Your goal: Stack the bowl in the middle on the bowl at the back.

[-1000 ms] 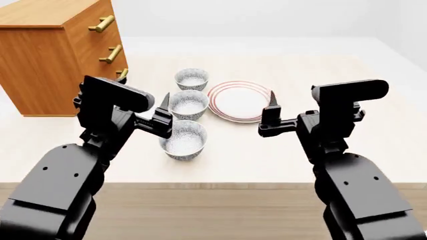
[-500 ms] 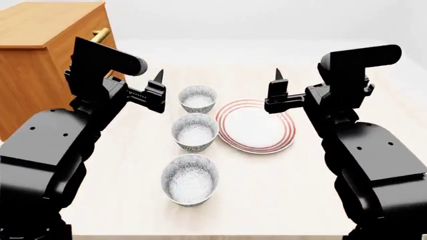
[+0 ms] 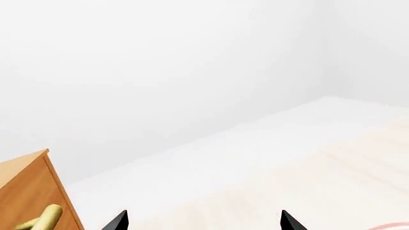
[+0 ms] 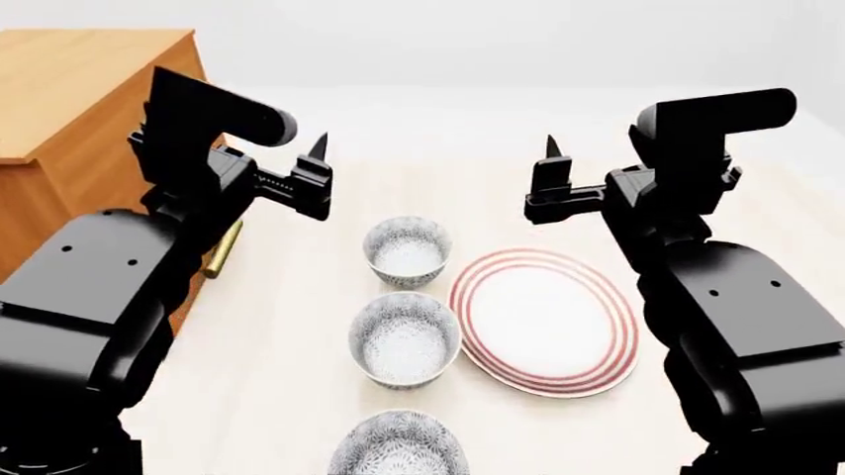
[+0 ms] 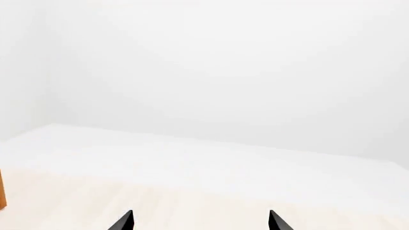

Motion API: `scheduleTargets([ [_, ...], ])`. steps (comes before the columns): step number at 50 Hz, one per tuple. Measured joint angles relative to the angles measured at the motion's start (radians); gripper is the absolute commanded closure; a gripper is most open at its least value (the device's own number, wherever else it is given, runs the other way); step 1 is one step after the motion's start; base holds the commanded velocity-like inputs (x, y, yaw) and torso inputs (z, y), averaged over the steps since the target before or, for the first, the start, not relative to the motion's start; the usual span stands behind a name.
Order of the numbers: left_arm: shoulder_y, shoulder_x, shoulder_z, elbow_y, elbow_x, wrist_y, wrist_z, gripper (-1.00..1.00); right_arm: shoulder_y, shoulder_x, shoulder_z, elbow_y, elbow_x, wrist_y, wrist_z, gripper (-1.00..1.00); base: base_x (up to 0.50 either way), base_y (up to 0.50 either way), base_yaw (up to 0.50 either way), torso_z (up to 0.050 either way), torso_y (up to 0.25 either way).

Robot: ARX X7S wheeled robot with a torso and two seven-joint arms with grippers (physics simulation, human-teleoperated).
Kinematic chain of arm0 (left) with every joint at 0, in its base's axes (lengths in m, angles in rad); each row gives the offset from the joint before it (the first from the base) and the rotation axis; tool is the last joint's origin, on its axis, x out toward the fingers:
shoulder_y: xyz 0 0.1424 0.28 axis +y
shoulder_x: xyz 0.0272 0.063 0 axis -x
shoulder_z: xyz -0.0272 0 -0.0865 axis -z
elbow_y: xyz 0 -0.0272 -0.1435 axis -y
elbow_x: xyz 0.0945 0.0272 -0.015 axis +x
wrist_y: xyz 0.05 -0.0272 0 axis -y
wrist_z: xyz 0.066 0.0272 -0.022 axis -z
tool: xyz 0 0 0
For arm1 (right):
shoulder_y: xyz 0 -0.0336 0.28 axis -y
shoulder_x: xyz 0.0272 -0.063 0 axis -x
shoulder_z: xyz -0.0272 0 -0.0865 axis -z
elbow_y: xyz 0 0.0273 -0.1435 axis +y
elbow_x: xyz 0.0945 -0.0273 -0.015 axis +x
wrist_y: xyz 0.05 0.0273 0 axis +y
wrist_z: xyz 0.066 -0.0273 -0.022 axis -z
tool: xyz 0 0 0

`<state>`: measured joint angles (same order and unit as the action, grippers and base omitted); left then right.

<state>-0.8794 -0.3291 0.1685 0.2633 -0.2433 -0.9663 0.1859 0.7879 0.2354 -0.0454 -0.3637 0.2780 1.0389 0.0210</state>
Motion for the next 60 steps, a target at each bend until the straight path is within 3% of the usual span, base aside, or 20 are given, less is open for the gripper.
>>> scheduleTargets([
  [15, 0.005, -0.011, 0.015, 0.03, -0.003, -0.03, -0.006, -1.0, -0.01, -0.002, 0.003, 0.004, 0.004, -0.015, 0.01, -1.0, 0.0, 0.0, 0.0, 0.0, 0.0],
  [26, -0.041, 0.007, -0.002, 0.053, -0.081, -0.329, -0.041, -1.0, -0.017, 0.0, 0.011, -0.025, 0.008, 0.016, 0.032, -1.0, 0.0, 0.0, 0.0, 0.0, 0.0],
  [34, -0.095, -0.037, 0.0, -0.051, -0.484, -0.479, -0.353, -1.0, -0.017, -0.002, 0.03, -0.054, 0.014, 0.074, 0.059, -1.0, 0.0, 0.0, 0.0, 0.0, 0.0],
  [44, -0.119, -0.088, 0.026, -0.177, -0.965, -0.548, -0.739, -1.0, -0.016, -0.003, 0.048, -0.074, 0.024, 0.126, 0.078, -1.0, 0.0, 0.0, 0.0, 0.0, 0.0],
  [51, -0.122, -0.106, 0.052, -0.23, -1.165, -0.556, -0.904, -1.0, -0.018, -0.003, 0.055, -0.078, 0.029, 0.143, 0.085, -1.0, 0.0, 0.0, 0.0, 0.0, 0.0],
  [60, -0.119, -0.118, 0.085, -0.264, -1.306, -0.547, -1.018, -1.0, -0.025, -0.002, 0.061, -0.08, 0.035, 0.148, 0.091, -1.0, 0.0, 0.0, 0.0, 0.0, 0.0],
])
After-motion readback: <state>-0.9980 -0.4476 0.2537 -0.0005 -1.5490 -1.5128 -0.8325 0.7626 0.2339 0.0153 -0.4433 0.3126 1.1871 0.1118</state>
